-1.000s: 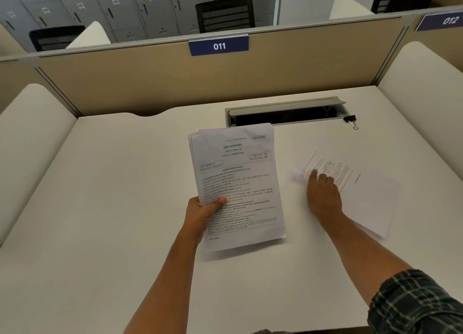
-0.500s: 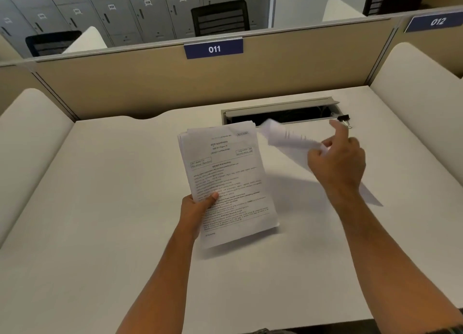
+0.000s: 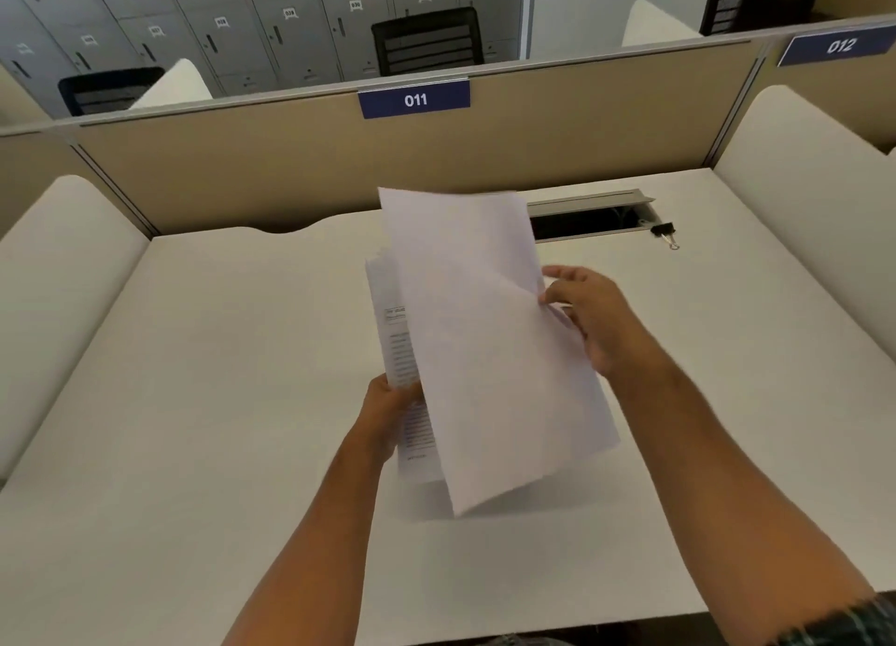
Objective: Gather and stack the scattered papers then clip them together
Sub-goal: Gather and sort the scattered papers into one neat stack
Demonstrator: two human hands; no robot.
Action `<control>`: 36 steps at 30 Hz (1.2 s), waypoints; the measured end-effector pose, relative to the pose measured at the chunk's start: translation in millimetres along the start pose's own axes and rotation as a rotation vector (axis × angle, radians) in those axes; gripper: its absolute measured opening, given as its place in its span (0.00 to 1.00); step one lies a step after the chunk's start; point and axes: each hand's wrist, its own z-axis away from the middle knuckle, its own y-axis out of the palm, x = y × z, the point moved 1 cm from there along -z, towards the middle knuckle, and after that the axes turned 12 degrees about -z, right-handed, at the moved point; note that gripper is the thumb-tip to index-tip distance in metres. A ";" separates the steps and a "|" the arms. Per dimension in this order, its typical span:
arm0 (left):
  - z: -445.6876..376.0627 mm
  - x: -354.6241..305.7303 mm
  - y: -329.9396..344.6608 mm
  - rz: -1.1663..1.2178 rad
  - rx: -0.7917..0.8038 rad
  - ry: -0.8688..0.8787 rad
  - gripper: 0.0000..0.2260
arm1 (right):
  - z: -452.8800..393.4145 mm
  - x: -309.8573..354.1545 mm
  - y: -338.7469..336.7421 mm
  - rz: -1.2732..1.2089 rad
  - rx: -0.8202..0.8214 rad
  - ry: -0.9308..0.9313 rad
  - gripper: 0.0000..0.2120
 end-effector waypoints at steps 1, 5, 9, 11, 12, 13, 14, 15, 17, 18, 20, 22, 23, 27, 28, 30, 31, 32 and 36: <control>2.2 0.2 1.5 0.018 0.029 0.007 0.21 | -5.2 -11.3 0.8 0.036 -0.033 0.030 0.21; 3.1 7.8 1.8 0.047 0.080 -0.036 0.04 | -13.5 -37.3 0.9 0.043 -0.137 0.100 0.26; 2.3 15.8 0.4 -0.039 0.037 -0.082 0.04 | -6.0 -44.8 0.7 0.066 -0.093 0.029 0.26; 3.6 16.2 1.2 -0.011 0.027 -0.056 0.12 | 2.6 -36.4 1.1 0.107 -0.090 -0.078 0.16; 3.7 16.1 0.7 0.016 0.025 -0.042 0.16 | 7.5 -28.1 1.7 0.150 -0.119 -0.151 0.13; 4.4 14.5 -0.3 0.048 0.013 -0.036 0.20 | 12.5 -17.6 2.0 0.216 -0.166 -0.242 0.12; 3.0 14.6 -1.9 0.074 -0.002 -0.030 0.22 | 18.3 -5.5 2.6 0.288 -0.222 -0.353 0.11; 1.5 14.9 -3.4 0.100 -0.021 -0.033 0.23 | 26.1 8.6 4.3 0.359 -0.277 -0.482 0.10; -1.7 14.9 -4.7 0.119 -0.065 -0.021 0.20 | 44.9 34.2 10.5 0.513 -0.359 -0.758 0.12; -3.2 14.8 -4.5 0.119 -0.085 -0.011 0.18 | 54.3 42.3 16.1 0.606 -0.375 -0.872 0.13; -4.5 12.3 -1.5 0.121 -0.107 0.001 0.16 | 70.7 48.1 33.1 0.785 -0.358 -0.983 0.17; -4.0 8.1 4.4 0.122 -0.100 0.010 0.15 | 81.2 39.4 55.5 0.939 -0.282 -0.956 0.21; -2.9 5.3 7.8 0.123 -0.090 0.011 0.16 | 82.9 31.9 66.1 1.002 -0.226 -0.909 0.22; 3.7 -3.7 20.0 0.099 -0.023 0.030 0.20 | 69.6 -8.4 98.2 1.102 -0.046 -0.639 0.32; 5.1 -4.8 22.1 0.086 -0.003 0.037 0.20 | 64.7 -19.3 103.9 1.112 -0.012 -0.602 0.34; 7.9 -5.8 26.1 0.067 0.033 0.053 0.19 | 56.8 -38.8 112.5 1.135 0.061 -0.587 0.36; 9.2 -6.6 27.5 0.067 0.047 0.055 0.19 | 52.8 -46.9 114.3 1.144 0.103 -0.581 0.37; 9.6 -6.5 28.1 0.072 0.062 0.057 0.19 | 49.0 -52.7 114.0 1.141 0.149 -0.556 0.38; 12.4 -4.5 20.8 0.088 0.103 0.036 0.14 | 37.4 -49.6 89.3 0.932 0.319 -0.563 0.34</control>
